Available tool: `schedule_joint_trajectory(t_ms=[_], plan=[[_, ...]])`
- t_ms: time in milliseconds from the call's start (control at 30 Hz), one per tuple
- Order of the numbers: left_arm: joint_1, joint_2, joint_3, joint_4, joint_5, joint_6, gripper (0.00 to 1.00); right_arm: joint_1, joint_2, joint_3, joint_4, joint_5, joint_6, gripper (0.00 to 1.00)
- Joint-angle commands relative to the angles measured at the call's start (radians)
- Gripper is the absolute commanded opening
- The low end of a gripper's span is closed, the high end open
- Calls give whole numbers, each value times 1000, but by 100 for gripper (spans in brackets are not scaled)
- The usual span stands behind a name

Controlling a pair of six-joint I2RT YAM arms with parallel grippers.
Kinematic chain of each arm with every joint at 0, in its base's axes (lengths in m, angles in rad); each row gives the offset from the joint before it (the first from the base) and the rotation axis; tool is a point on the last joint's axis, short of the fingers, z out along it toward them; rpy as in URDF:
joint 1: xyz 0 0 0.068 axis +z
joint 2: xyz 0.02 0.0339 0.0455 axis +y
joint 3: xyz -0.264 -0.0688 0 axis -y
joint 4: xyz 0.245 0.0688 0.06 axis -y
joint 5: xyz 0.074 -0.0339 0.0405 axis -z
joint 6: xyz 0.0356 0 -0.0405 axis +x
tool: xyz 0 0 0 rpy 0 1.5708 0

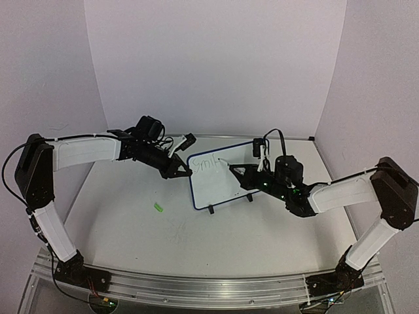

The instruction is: Write a sentence on the whiteboard

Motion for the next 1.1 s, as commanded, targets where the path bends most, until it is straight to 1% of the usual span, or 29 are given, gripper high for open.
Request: schedule_joint_trajectory(t_ms=[0,1067], plan=[[-11,4,9,-69,-52,35,0,-5,26,40,51,-18,-3,0],[-12,7,11,-69,-49,35,0,-5,40,-37,52,1,33,0]])
